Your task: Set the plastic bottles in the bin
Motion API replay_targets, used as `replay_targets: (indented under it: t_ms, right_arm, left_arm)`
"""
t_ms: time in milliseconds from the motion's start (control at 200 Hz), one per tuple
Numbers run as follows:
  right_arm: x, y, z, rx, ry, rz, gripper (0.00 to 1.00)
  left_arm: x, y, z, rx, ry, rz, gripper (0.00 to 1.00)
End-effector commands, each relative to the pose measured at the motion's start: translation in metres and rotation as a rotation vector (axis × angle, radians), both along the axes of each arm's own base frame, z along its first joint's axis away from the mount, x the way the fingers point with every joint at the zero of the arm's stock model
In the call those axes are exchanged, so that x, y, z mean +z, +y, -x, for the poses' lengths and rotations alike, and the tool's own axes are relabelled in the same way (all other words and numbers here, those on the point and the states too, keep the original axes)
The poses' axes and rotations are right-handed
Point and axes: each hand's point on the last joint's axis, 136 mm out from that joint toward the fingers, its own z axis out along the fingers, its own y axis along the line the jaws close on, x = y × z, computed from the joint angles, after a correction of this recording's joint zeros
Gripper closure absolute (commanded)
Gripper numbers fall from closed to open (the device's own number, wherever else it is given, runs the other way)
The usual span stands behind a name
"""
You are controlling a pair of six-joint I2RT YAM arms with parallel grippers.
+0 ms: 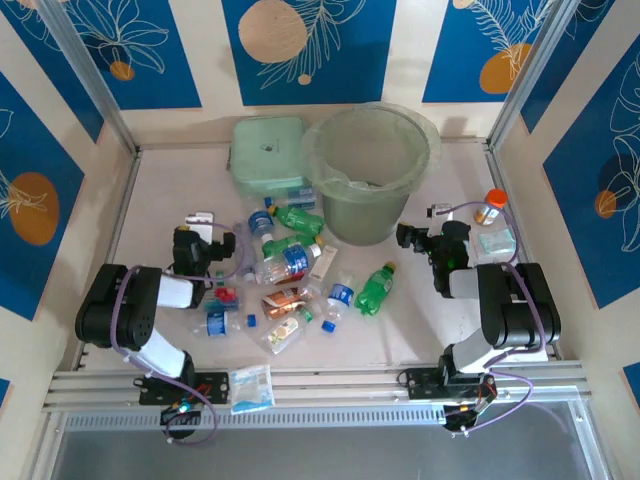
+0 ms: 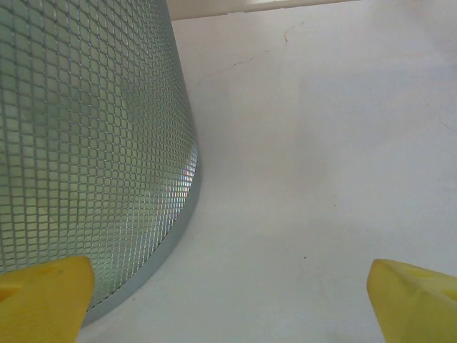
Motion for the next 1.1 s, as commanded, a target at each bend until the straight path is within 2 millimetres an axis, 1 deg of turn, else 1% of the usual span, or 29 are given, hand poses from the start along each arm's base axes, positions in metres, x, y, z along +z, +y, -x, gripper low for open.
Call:
replay_targets:
  t_ms: [0,995,1040,1055,1060,1070,1080,1095]
  right_arm:
    - [0.014,0.002,-0.005,0.014,-0.043,0.002,0.01]
    - [0.014,0.002,-0.005,0.012,-0.046,0.002,0.01]
    - [0.020,-0.007,-0.007,-0.057,-0.055,0.017,0.01]
    - [0.024,-0.011,-0.007,-0.093,-0.058,0.027,0.01]
    - [0.029,-0.013,-0.009,-0.106,-0.071,0.030,0.01]
    - [0.033,-0.014,-0.009,-0.121,-0.068,0.036,0.01]
    - [0.031,-0.017,-0.006,-0.147,-0.040,0.051,0.01]
    - [0.036,-0.019,-0.004,-0.172,-0.017,0.064,0.01]
  left_arm:
    - [0.009,0.001,-0.003,-0.012,-0.028,0.002,0.01]
    - [0.010,0.001,-0.003,-0.012,-0.028,0.004,0.01]
    - [0.015,0.005,-0.003,0.016,-0.038,-0.008,0.01]
    - [0.019,0.008,-0.004,0.035,-0.040,-0.010,0.01]
    - [0.020,0.008,-0.004,0.041,-0.038,-0.013,0.01]
    - [0.021,0.010,-0.004,0.055,-0.031,-0.018,0.01]
    - [0.024,0.013,-0.004,0.071,-0.024,-0.021,0.01]
    - [0.029,0.017,-0.005,0.098,-0.010,-0.024,0.01]
